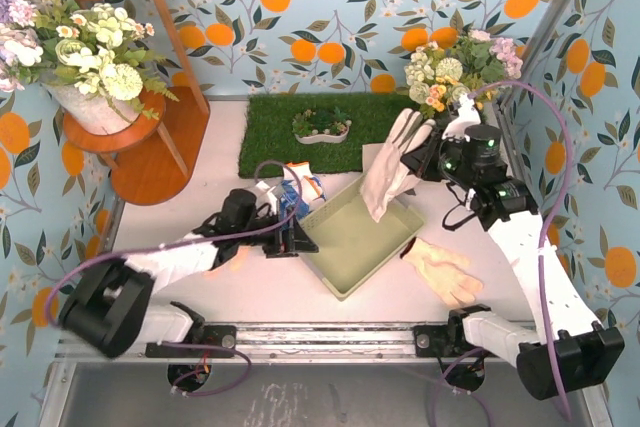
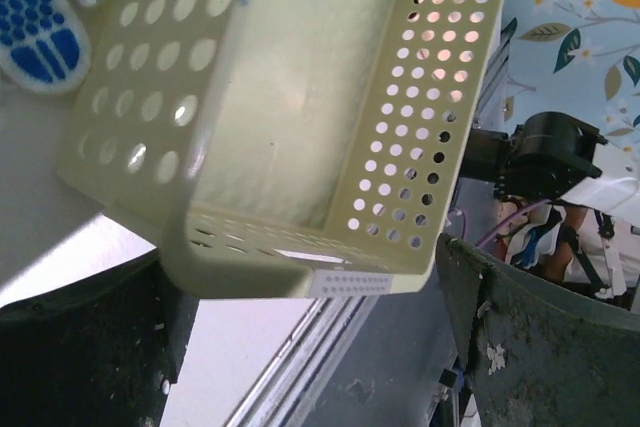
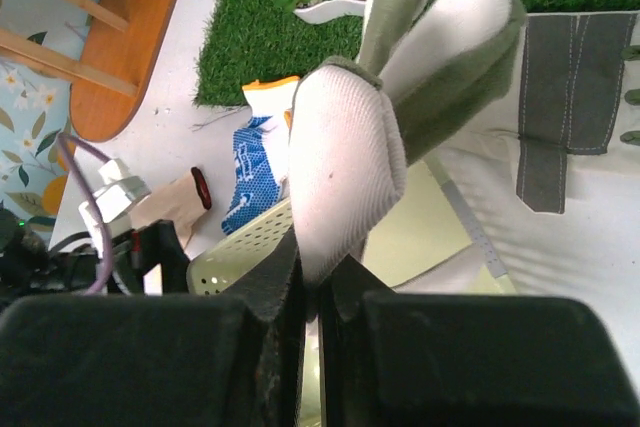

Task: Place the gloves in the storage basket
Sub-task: Move the bin to the center of the board, then place the glove at the center of the board.

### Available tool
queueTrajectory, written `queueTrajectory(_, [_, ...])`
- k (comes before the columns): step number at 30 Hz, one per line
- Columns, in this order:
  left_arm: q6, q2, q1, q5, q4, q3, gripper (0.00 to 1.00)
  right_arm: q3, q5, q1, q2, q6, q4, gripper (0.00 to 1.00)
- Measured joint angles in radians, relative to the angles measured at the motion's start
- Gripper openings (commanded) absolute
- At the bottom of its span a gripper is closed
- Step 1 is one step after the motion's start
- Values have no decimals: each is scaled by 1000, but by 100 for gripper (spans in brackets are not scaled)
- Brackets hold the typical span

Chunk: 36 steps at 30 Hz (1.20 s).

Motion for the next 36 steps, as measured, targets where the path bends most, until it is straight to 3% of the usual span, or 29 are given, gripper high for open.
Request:
queueTrajectory(6, [-17, 238, -40, -2, 187, 59, 97, 11, 72, 5, -41, -38, -34, 0])
queueTrajectory(20, [11, 622, -135, -61, 393, 396, 97, 54, 148, 7, -106, -101, -141, 0])
queueTrajectory(23, [39, 600, -132, -90, 375, 389, 97, 54, 129, 17, -106, -107, -154, 0])
queueTrajectory(27, [127, 480, -122, -182, 224, 377, 97, 69, 69, 98, -71, -112, -158, 0])
queueTrajectory(36, [302, 42, 8, -410, -119, 327, 97, 231, 233, 637, 172, -148, -239, 0])
